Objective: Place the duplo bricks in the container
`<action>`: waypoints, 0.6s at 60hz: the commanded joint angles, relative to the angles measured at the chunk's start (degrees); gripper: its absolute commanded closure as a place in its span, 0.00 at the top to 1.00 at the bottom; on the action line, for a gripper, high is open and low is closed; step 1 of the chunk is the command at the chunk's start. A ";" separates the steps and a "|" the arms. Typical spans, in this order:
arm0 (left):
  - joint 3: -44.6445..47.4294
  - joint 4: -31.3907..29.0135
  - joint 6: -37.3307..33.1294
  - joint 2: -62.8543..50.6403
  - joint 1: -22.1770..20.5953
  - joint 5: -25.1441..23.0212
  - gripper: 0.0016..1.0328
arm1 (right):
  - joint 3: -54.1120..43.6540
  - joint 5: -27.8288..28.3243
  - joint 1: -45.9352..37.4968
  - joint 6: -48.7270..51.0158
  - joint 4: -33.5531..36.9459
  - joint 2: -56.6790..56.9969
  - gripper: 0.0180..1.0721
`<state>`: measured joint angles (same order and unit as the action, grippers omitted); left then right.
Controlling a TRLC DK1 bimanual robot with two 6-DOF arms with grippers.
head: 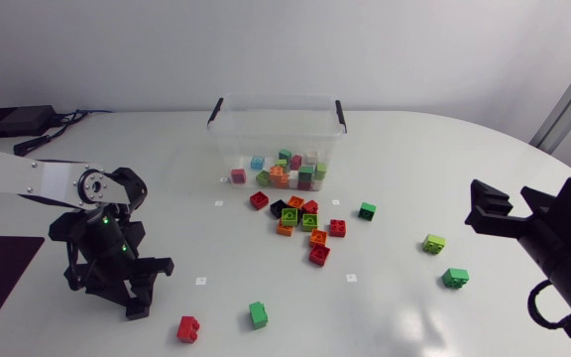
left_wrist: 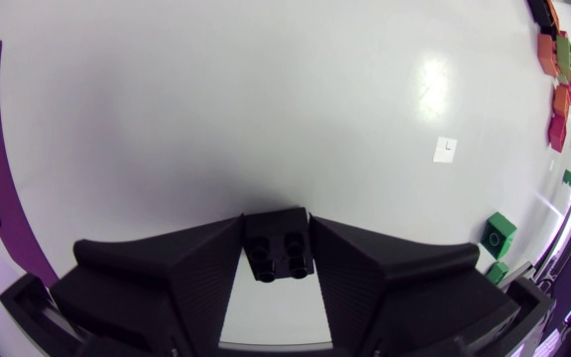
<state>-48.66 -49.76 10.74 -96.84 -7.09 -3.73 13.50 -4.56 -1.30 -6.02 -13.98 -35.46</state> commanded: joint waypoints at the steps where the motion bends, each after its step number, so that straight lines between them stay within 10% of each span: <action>1: 1.29 0.01 1.39 1.39 0.85 0.65 0.41 | -0.58 -0.10 -0.72 -1.01 -1.14 0.22 0.96; 21: -0.38 1.42 0.42 1.83 -2.14 2.14 0.43 | -1.10 -0.10 -0.72 -0.83 -1.23 0.31 0.96; 29: -1.78 1.15 0.42 -1.16 -3.81 3.73 0.81 | -1.54 -0.10 -0.72 -0.66 -1.14 0.83 0.96; 36: -1.43 0.45 0.42 -1.42 -3.72 4.61 0.93 | -1.98 -0.01 -0.72 0.13 -0.61 2.42 0.96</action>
<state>-49.56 -48.36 10.70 -97.16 -10.70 0.03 13.39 -4.56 -1.67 -5.98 -13.96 -34.26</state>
